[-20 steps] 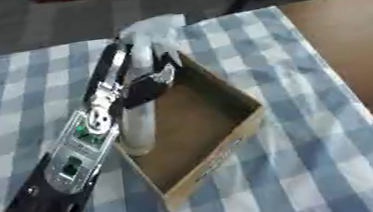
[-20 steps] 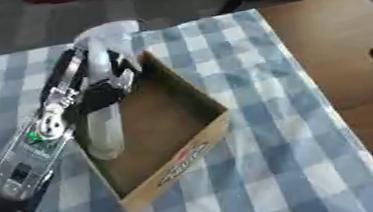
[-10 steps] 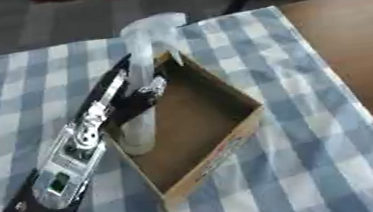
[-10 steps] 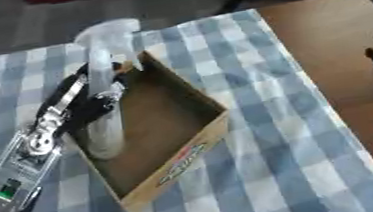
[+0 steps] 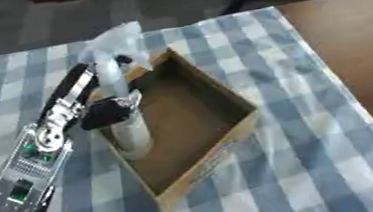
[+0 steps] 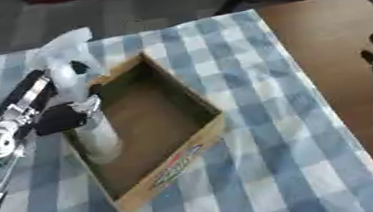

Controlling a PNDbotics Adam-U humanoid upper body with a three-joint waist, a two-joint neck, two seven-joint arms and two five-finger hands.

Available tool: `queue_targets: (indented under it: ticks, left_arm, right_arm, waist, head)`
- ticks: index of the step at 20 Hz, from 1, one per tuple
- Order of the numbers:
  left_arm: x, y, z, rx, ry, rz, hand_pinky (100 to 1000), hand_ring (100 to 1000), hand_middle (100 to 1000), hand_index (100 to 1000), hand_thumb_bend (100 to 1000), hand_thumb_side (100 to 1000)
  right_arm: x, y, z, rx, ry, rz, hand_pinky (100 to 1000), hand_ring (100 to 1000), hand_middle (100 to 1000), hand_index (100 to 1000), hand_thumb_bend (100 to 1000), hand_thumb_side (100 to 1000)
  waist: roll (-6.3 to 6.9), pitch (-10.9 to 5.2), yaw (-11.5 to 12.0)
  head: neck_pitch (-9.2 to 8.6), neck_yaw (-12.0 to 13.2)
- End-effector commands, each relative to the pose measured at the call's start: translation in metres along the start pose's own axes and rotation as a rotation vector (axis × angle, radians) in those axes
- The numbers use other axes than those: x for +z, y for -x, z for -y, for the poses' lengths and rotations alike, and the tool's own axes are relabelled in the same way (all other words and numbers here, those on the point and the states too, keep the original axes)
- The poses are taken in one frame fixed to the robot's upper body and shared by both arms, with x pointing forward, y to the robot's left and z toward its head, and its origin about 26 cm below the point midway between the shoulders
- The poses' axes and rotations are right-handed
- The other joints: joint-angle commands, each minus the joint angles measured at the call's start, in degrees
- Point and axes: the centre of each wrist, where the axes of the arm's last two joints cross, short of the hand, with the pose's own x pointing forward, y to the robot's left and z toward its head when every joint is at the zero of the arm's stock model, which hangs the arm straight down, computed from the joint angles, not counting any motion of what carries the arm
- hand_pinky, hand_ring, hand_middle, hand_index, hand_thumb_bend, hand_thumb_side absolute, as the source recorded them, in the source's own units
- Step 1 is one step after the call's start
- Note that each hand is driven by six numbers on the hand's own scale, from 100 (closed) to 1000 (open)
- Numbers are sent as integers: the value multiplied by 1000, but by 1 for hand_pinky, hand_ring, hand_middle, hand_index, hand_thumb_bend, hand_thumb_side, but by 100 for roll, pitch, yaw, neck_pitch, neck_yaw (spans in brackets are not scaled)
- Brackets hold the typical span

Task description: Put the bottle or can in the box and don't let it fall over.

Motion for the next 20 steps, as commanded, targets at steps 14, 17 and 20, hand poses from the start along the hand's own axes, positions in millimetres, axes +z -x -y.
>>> queue_targets:
  ticks: [14,17,20]
  left_arm:
    - [22,0,-29,-1,8,-33,709,909,994,823,100,317]
    - [28,-2,-35,3,-11,-17,716,913,1000,838,100,720]
    - [34,-5,-39,-19,-10,1,737,917,1000,858,145,775]
  right_arm:
    - [-2,-10,1,-11,-3,30,948,1000,1000,880,100,754]
    - [-2,-10,1,-10,-1,29,947,1000,1000,880,100,754]
    - [-2,-10,1,-11,-4,29,947,1000,1000,881,100,755]
  waist:
    - [-40,-124,49]
    - [-37,-123,50]
    - [-35,-125,56]
  head:
    - [-38,-61]
    - [-36,-66]
    - [-44,-80]
